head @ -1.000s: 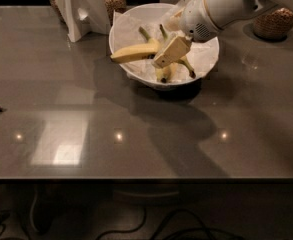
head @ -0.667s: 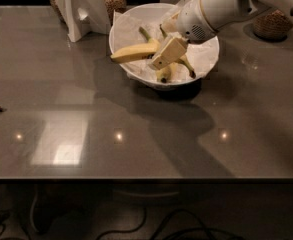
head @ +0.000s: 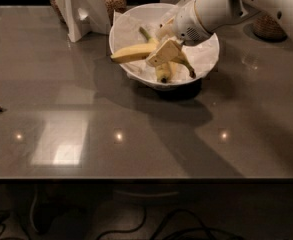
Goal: Pick banana from white bowl
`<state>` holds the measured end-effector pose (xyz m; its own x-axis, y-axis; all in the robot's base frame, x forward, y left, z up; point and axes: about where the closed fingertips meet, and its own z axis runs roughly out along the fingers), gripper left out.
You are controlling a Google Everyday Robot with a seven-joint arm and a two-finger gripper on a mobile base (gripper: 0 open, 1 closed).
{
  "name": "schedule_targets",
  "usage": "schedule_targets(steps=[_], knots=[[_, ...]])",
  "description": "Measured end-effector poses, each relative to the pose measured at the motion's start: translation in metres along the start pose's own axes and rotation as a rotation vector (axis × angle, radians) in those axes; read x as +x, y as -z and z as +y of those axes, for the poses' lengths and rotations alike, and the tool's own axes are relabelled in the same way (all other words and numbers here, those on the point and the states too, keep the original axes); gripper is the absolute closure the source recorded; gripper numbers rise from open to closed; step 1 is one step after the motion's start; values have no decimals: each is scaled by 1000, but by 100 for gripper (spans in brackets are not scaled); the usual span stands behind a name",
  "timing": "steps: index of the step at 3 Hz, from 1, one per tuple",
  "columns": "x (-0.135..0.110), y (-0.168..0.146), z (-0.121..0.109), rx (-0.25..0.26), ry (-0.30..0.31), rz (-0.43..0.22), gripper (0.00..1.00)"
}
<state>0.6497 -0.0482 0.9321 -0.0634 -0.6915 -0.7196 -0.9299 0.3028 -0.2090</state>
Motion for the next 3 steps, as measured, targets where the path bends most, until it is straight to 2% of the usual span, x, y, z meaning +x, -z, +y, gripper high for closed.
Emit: schedule_targets(steps=[2, 3], knots=[[10, -7, -8, -3, -17, 14, 35], [14, -9, -9, -5, -25, 20, 38]])
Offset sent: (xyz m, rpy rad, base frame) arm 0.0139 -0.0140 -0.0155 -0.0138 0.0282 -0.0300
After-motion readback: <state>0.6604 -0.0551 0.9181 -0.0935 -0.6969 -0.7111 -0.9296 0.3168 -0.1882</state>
